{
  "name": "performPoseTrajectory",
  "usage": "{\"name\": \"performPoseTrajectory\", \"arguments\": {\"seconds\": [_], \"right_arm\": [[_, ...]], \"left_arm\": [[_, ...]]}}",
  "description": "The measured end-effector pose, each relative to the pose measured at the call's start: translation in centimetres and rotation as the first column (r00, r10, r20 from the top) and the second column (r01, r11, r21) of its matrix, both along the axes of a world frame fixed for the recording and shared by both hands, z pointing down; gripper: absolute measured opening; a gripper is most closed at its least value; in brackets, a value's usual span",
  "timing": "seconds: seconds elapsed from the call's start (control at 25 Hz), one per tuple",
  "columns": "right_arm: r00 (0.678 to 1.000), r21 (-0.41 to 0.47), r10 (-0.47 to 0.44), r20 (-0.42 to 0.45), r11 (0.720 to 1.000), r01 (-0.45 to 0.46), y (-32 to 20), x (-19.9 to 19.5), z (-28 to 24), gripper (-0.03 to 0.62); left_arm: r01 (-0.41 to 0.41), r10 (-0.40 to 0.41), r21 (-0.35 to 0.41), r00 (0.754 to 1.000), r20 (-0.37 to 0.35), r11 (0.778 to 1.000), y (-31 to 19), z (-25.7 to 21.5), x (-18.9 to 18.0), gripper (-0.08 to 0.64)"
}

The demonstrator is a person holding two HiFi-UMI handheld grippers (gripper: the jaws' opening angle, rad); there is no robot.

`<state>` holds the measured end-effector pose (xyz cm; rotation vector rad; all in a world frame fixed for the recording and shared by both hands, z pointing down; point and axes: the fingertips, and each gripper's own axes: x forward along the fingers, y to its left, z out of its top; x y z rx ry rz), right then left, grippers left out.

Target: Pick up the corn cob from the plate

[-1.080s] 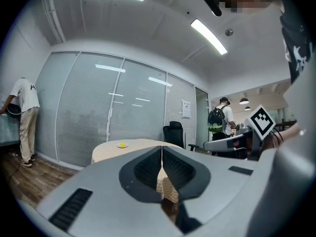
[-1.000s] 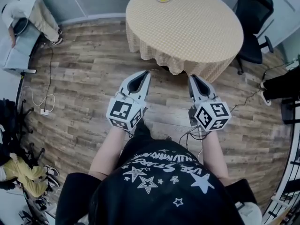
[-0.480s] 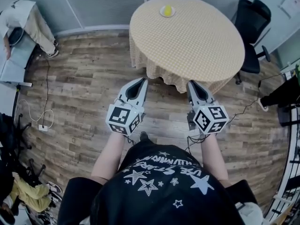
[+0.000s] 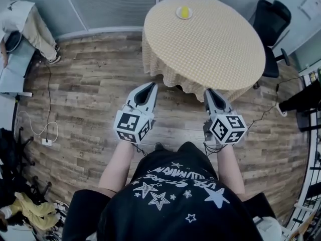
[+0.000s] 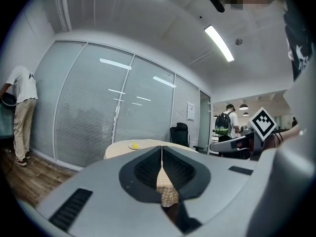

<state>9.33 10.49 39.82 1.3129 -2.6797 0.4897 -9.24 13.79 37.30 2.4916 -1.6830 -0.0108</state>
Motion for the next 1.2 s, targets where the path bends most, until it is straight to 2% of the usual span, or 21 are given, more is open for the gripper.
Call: {"name": "performPoseTrajectory", "arguments": {"seconds": [0.28, 0.56, 0.92, 1.2], "right_arm": [[0.999, -0.006, 0.043, -0.002, 0.999, -0.043, -2.5, 0.7, 0.6, 0.046], [0.999, -0.028, 0.007, 0.033, 1.0, -0.006, -7.7, -1.1, 1.9, 0.046], [0.998, -0.03, -0.025, 0.05, 0.999, 0.026, -18.3, -2.8, 2.1, 0.046], [0.998, -0.06, -0.03, 0.053, 0.998, 0.033, -25.8, -1.6, 2.8, 0.048]], "left_arm": [[0.011, -0.011, -0.024, 1.0, -0.008, 1.0, -1.7, 1.1, -0.7, 0.011], [0.044, -0.043, -0.035, 0.998, 0.037, 0.998, -5.0, 1.1, -1.8, 0.011], [0.093, -0.089, -0.065, 0.993, 0.072, 0.994, -13.9, 1.5, -3.6, 0.011], [0.089, -0.083, -0.06, 0.992, 0.099, 0.994, -20.6, 1.1, -2.3, 0.011]]}}
